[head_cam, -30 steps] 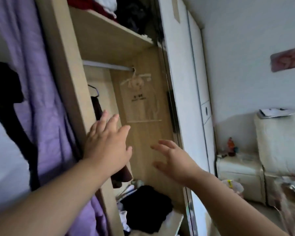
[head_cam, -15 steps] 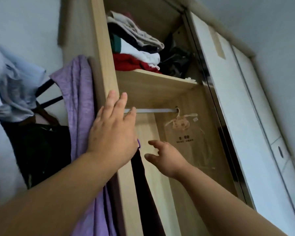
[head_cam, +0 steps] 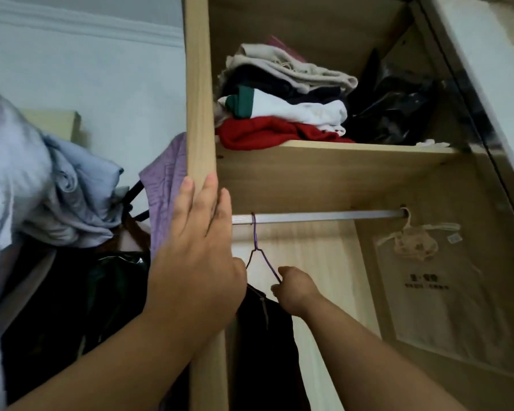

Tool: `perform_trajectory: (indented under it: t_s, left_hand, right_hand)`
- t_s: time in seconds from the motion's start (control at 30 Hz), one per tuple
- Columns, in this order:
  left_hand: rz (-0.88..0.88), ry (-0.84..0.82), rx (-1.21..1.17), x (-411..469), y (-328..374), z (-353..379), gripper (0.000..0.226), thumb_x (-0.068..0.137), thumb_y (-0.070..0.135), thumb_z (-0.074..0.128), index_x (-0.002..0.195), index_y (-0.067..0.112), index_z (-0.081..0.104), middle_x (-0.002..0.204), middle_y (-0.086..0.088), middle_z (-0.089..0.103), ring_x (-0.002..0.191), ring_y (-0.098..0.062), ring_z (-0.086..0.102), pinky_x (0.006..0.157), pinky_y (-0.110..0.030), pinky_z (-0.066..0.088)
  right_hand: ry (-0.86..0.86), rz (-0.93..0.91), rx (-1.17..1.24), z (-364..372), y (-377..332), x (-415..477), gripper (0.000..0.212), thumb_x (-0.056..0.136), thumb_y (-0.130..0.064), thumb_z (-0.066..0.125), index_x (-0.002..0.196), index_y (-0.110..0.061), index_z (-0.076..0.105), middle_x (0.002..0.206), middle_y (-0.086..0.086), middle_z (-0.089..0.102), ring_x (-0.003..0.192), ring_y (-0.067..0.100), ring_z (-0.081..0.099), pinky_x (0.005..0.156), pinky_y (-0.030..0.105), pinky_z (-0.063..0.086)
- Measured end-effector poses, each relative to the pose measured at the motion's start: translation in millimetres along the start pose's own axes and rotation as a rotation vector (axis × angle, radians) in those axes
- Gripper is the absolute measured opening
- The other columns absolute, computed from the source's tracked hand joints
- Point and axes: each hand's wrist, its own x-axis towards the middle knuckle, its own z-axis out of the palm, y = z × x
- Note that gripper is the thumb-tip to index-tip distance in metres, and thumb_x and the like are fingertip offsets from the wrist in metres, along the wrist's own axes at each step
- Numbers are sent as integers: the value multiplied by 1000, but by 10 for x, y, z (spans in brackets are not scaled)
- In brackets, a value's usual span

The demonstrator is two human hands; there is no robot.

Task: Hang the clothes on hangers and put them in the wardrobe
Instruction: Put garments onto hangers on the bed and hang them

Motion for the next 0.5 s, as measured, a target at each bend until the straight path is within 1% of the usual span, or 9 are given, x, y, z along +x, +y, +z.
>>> perform_trajectory:
  t_s: [0.07,0.1,0.17,0.2,0.27,0.37,0.43,0.5]
  left_hand:
    - [-11,-13,38,-2,4,0,75,68,22,30,138,-4,40,152,-18,27,143,-38,18,114,-49,22]
    - [-19,-12,41,1,12,-2,75,68,21,30,138,-3,41,152,-18,28,142,-38,19,113,-51,26]
    - [-36,-16,30,1,22,-6,74,68,21,31,137,-2,43,152,-16,29,141,-38,22,108,-54,33]
    - [-43,-21,31,0,26,-11,73,68,20,32,137,-1,43,152,-16,29,141,-37,23,107,-54,34]
    - [-48,-29,37,-1,30,-20,73,67,18,35,137,0,44,152,-14,30,141,-37,23,107,-53,35]
    - [-49,-36,73,-3,31,-37,73,67,21,34,137,4,45,152,-12,30,141,-34,25,104,-46,32]
    - [-47,-32,83,-1,38,-50,71,68,19,37,136,5,48,151,-12,32,140,-33,27,102,-44,32]
    - [-44,-25,72,2,38,-61,69,66,15,44,134,5,50,150,-14,34,139,-35,29,103,-47,35]
  right_hand:
    - [25,68,48,-10,18,78,27,93,-24,48,110,-5,59,113,12,62,104,29,58,74,26,41]
    - [37,101,87,-30,32,114,26,93,-24,48,105,-4,60,105,12,64,98,28,59,70,25,40]
    - [60,148,131,-89,64,168,25,94,-22,47,97,-2,61,88,11,61,86,28,58,65,24,37]
    - [75,160,140,-126,82,186,23,95,-20,46,94,-2,60,86,11,58,84,28,57,64,24,36]
    - [121,162,156,-197,130,211,22,95,-19,45,93,-2,59,92,14,62,88,30,59,65,24,36]
    - [193,132,195,-307,181,193,25,96,-21,46,99,-2,61,101,17,66,97,33,60,68,23,37]
    - [234,100,240,-396,229,150,25,97,-22,46,99,-3,62,100,18,67,97,34,60,68,24,36]
    - [269,82,292,-486,315,62,24,97,-22,45,98,-5,62,94,17,66,92,33,60,68,25,35]
